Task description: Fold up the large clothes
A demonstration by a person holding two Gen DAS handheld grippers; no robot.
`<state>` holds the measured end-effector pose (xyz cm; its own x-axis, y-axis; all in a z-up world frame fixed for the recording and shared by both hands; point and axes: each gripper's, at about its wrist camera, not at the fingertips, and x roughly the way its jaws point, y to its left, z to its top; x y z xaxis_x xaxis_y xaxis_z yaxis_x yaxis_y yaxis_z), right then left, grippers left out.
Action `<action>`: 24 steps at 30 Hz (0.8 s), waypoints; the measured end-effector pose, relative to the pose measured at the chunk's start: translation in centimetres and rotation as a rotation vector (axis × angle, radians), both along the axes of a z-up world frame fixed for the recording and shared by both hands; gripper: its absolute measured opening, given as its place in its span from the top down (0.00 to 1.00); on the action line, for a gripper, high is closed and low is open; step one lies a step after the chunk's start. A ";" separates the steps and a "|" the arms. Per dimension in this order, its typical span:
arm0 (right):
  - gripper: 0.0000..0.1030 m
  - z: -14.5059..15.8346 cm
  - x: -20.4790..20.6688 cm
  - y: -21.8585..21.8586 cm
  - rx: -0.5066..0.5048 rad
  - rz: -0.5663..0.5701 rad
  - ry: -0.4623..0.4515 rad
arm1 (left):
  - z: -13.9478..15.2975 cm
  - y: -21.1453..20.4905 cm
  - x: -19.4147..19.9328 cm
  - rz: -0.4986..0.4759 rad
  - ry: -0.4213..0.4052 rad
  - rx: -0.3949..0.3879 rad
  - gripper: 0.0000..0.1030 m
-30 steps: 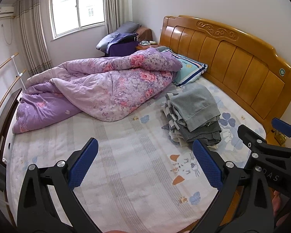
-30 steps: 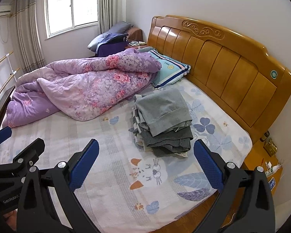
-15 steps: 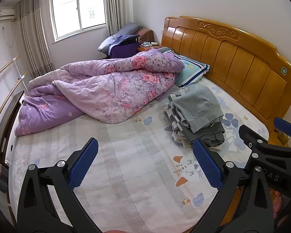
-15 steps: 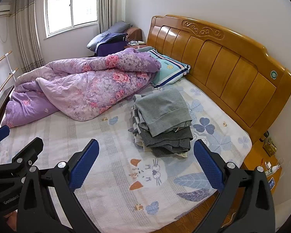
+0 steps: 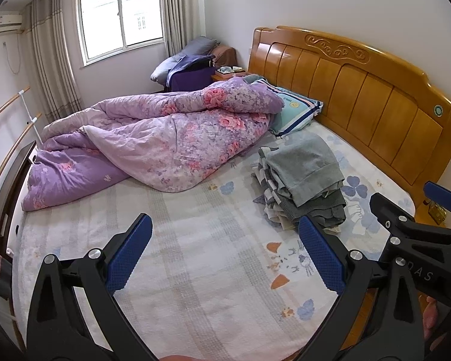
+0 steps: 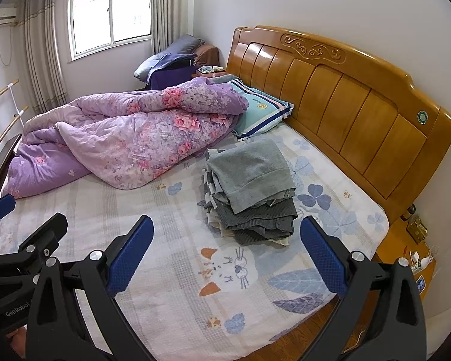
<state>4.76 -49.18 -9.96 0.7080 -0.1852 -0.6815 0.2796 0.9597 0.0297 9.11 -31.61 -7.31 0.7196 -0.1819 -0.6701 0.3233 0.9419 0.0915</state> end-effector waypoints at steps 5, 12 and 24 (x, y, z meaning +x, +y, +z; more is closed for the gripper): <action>0.08 0.1 0.1 0.0 -0.002 0.002 -0.001 | 0.0 0.0 -0.1 0.000 -0.002 -0.002 0.05; 0.08 0.2 0.2 0.1 0.001 0.003 -0.004 | 0.0 0.0 -0.1 0.002 -0.004 -0.001 0.05; 0.08 0.6 -0.4 0.1 0.013 0.001 -0.004 | 0.0 -0.6 -0.1 -0.010 0.000 -0.010 0.05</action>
<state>4.32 -49.06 -9.37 0.7107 -0.1754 -0.6813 0.2784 0.9595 0.0434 9.03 -32.20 -7.35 0.7177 -0.1954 -0.6684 0.3327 0.9394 0.0825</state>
